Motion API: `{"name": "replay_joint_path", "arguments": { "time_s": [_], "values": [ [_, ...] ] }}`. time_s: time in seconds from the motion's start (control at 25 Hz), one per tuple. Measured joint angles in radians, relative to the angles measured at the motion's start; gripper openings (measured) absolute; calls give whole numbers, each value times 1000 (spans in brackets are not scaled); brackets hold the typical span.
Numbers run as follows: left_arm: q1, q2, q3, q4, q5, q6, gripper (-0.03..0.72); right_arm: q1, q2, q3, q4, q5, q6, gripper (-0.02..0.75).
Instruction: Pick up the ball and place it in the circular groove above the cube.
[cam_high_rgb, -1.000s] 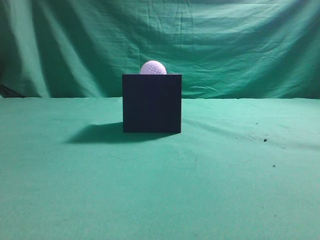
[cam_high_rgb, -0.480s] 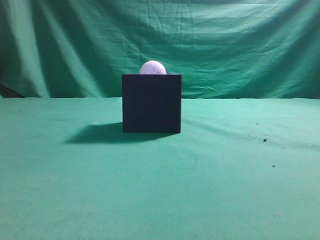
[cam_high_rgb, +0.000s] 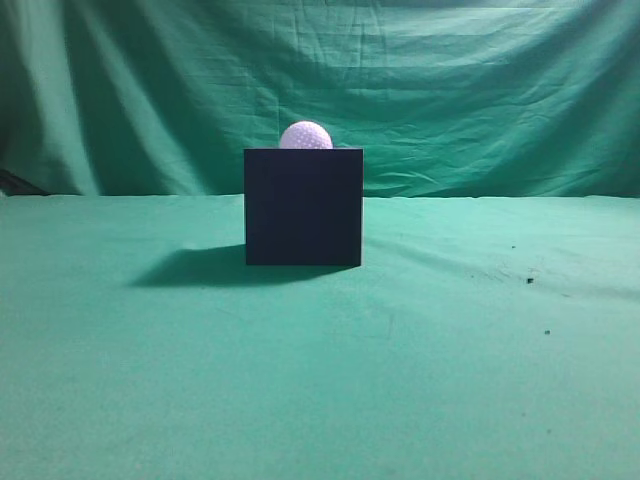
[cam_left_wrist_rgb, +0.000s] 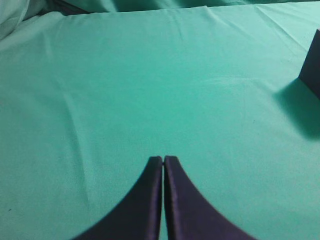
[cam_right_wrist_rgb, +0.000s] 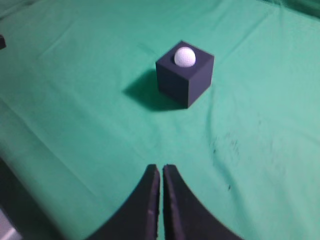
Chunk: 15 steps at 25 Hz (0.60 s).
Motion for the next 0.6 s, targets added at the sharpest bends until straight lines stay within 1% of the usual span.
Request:
{"name": "replay_joint_path", "arguments": {
  "time_s": [0.08, 0.2, 0.32, 0.44, 0.6],
  "values": [
    [0, 0, 0, 0, 0, 0, 0, 0, 0, 1, 9, -29, -75, 0],
    [0, 0, 0, 0, 0, 0, 0, 0, -7, 18, 12, -95, -132, 0],
    [0, 0, 0, 0, 0, 0, 0, -14, -55, 88, 14, -231, -170, 0],
    [0, 0, 0, 0, 0, 0, 0, -96, -145, 212, 20, -359, -181, 0],
    [0, 0, 0, 0, 0, 0, 0, -256, -286, 377, 36, -443, -183, 0]
  ]
}}
